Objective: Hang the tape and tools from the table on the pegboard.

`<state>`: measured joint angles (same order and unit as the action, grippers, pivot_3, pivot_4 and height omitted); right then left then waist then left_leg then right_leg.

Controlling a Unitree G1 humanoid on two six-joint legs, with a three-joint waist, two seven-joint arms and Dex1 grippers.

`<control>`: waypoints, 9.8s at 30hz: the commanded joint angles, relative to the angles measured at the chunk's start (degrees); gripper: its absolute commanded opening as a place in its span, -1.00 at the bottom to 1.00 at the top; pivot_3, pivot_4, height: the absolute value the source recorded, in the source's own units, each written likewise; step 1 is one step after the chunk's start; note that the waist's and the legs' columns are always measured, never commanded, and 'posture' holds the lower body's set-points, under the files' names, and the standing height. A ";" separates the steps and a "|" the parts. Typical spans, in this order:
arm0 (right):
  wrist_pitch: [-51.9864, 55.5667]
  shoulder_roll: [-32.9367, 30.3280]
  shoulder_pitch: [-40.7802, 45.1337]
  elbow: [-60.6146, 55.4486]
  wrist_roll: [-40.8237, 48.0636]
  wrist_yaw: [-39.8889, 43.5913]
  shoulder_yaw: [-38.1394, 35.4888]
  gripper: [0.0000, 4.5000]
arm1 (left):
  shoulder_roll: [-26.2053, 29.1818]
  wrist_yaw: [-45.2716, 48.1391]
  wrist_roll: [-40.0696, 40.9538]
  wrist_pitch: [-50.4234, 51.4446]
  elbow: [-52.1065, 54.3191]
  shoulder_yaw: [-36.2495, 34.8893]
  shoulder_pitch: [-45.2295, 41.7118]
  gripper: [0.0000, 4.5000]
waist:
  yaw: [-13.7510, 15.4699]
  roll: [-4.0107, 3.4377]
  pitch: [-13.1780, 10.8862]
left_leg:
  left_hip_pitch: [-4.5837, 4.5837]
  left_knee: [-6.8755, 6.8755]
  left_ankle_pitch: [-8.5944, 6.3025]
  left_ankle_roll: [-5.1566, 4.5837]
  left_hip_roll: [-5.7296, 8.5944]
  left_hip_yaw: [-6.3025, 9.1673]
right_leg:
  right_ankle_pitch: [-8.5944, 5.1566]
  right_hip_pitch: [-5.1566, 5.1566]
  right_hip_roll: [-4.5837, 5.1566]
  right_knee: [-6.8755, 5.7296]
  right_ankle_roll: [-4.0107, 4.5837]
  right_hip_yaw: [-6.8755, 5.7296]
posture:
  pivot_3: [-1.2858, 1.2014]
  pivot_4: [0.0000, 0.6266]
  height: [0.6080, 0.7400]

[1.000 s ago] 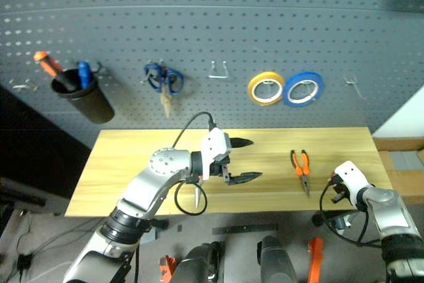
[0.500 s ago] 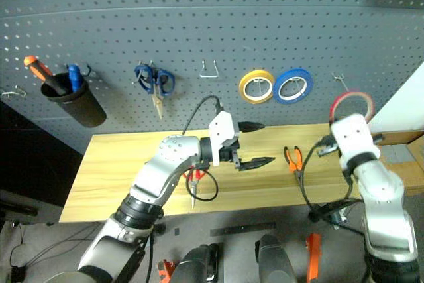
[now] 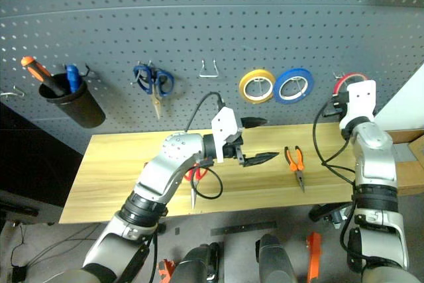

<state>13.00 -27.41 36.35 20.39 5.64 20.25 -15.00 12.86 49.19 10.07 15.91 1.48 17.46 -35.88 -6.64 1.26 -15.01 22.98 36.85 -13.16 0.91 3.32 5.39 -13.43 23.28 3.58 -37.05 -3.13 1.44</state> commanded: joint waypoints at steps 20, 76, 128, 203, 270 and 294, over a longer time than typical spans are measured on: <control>49.06 16.18 -19.64 -35.71 4.57 -14.53 6.04 0.99 | 19.90 8.85 -1.42 -1.44 -6.47 -4.05 3.97 1.00 | -0.26 -0.08 -0.03 | -0.02 0.04 -0.09 -0.11 -0.26 -0.80 | 0.16 0.49 -0.25 -0.14 -0.14 0.93 | -0.15 -0.22 1.00; 38.65 24.26 -4.72 -47.76 -4.77 -15.64 29.32 0.15 | 17.78 -8.18 10.69 9.87 12.58 -28.83 22.02 1.00 | -0.91 0.08 0.10 | 0.42 0.17 -0.02 0.07 -0.78 -1.00 | 0.74 1.11 -0.47 -0.12 0.13 0.97 | -0.06 -0.30 1.00; 1.70 32.70 27.28 12.26 -7.40 -14.98 19.94 0.99 | 15.85 -13.97 9.49 5.57 6.85 -22.91 14.05 1.00 | 1.93 0.46 0.32 | 0.88 0.05 0.87 0.60 -1.04 -0.88 | 1.29 2.03 -1.10 -0.89 0.85 0.89 | -0.03 -0.34 1.00; 24.91 2.90 -2.53 -46.20 13.37 13.64 24.15 1.00 | 7.93 -39.09 -12.11 -7.58 21.21 -23.66 30.44 -0.55 | 1.84 0.53 0.33 | 0.96 0.04 0.85 0.55 -1.13 -1.01 | 1.31 1.73 -1.04 0.02 0.27 0.89 | -0.06 -0.30 1.00; 24.11 8.69 4.70 -45.78 18.32 12.41 21.60 1.00 | 8.55 -35.76 -9.96 5.02 8.72 -23.96 19.18 0.52 | 1.70 0.53 0.33 | 0.97 0.10 0.84 0.48 -1.12 -1.00 | 1.55 1.73 -1.08 -0.02 0.55 0.90 | -0.08 -0.26 1.00; 62.03 22.42 1.20 -48.69 19.00 -4.83 35.16 1.00 | 17.84 -27.58 -2.01 32.62 -24.24 -30.04 13.49 0.99 | 1.74 0.58 0.25 | 0.94 0.09 0.84 0.49 -1.33 -0.99 | 1.44 1.79 -1.28 0.00 0.38 0.87 | -0.07 -0.11 1.00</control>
<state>75.57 -5.78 36.19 -27.67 25.05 15.77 19.81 29.88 20.29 8.66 50.30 -20.92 -13.95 -21.20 -4.89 1.84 -14.76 23.93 36.92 -12.33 1.40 1.99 4.39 -11.97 25.09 2.31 -37.05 -2.72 2.32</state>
